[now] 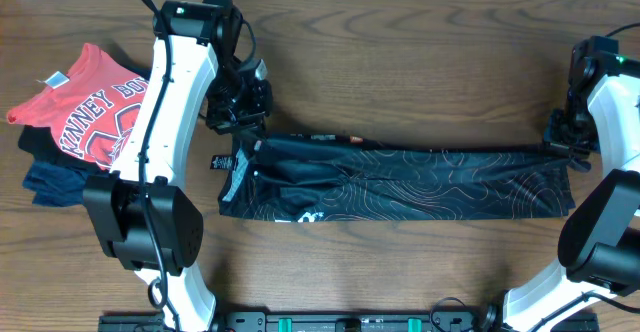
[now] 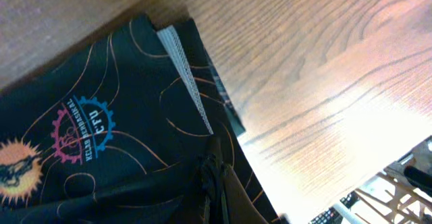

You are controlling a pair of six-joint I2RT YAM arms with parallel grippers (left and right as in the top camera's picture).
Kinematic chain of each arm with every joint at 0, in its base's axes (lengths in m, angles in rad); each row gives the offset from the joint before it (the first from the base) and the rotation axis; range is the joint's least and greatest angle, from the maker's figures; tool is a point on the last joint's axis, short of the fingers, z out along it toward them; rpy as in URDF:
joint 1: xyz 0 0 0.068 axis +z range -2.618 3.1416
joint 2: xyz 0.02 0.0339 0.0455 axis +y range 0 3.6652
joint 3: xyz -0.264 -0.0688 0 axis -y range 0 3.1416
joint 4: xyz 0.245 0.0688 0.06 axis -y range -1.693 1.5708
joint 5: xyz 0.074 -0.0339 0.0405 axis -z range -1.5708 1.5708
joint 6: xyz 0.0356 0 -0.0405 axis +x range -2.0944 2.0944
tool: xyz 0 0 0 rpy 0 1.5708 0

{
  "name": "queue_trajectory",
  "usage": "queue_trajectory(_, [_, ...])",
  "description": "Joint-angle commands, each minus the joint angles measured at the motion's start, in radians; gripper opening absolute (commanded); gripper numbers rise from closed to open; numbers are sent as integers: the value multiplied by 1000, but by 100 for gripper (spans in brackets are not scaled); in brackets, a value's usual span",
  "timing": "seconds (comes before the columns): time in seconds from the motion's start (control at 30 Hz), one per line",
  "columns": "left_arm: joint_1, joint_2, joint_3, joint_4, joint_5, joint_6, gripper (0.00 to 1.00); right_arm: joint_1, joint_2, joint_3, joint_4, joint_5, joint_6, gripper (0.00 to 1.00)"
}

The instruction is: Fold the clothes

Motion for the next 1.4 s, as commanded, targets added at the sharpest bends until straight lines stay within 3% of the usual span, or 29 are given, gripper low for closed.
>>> queue_trajectory(0.0, [3,-5,-39,-28,-8,27,6,-3,-18,0,-16,-25,7,2])
queue_trajectory(0.33, [-26,-5,-167,-53,-7,41,6,-3,-18,0,-66,-31,6,7])
queue_trajectory(0.4, [-35,-5,-187,-50,-8,42,6,-3,-18,0,-66,-31,7,15])
queue_trajectory(0.5, [-48,-5,-208,-54,-8,42,6,-3,-18,0,-65,-31,7,36])
queue_trajectory(0.57, [-52,-5,-214,-58,-8,42,6,-3,-18,0,-65,-31,7,38])
queue_trajectory(0.7, [-51,-5,-214,-84,-8,42,24,-3,-18,0,-66,-31,7,39])
queue_trajectory(0.97, [-52,-5,-214,-122,-8,61,25,-3,-18,-1,-80,-32,7,43])
queue_trajectory(1.1, [-52,-5,-214,-64,-7,60,25,-3,-18,-1,-92,-32,7,46])
queue_trajectory(1.27, [-52,-5,-214,41,-7,56,26,-6,-18,-1,-97,-36,6,61])
queue_trajectory(1.37, [-52,-5,-214,92,-7,55,26,-23,-18,-2,-111,-88,-30,65])
